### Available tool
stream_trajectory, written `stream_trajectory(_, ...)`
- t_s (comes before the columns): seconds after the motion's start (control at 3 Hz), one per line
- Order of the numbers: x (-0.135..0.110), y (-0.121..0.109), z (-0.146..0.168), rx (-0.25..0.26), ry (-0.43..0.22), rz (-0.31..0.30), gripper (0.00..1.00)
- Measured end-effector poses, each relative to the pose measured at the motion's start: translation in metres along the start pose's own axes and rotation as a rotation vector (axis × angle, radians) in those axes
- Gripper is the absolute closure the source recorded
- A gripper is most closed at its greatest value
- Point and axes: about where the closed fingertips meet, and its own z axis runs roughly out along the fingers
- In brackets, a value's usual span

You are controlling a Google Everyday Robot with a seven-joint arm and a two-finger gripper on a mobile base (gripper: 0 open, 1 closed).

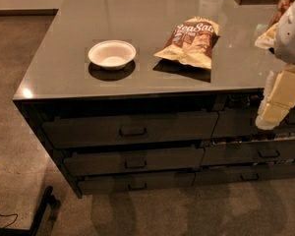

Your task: Open middle drawer

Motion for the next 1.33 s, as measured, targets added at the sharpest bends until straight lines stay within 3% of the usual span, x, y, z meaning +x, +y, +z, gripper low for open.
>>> stream_trajectory(0.33,0.000,0.000,0.000,0.000,0.000,0.000,0.00)
stream_trajectory(0.67,0.000,0.007,0.020,-0.020,-0.021,-0.005,0.00)
stream_trajectory(1.0,-0.009,0.026,0.067,-0.058,-0.076,-0.013,0.00)
stream_trajectory(1.33,-0.022,0.046,0.136,-0.096,-0.133,-0.014,0.00)
